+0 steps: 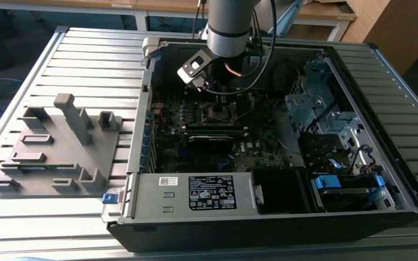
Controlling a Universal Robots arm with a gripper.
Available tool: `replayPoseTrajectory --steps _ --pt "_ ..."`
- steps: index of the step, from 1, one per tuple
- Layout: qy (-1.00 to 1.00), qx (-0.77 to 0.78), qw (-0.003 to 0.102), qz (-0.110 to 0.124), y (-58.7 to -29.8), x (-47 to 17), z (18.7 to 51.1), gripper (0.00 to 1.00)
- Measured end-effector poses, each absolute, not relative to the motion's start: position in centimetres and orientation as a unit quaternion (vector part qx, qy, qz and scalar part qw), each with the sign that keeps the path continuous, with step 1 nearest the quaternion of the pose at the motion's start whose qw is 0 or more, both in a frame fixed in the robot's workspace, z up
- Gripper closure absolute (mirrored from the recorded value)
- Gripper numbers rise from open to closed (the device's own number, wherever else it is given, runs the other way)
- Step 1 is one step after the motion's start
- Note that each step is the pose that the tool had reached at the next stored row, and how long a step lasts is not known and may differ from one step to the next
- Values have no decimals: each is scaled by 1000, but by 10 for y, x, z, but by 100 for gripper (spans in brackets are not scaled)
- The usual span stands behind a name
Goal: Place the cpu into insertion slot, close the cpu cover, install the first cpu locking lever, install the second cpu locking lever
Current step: 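Place the cpu into insertion slot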
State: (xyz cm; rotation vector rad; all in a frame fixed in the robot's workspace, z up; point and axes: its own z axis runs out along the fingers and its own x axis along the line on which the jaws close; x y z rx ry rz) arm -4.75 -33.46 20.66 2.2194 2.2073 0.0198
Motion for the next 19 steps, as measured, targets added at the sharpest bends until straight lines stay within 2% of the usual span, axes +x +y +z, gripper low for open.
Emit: replayPoseTrajectory --steps 19 --pt "705 709 6 6 -335 -48 199 90"
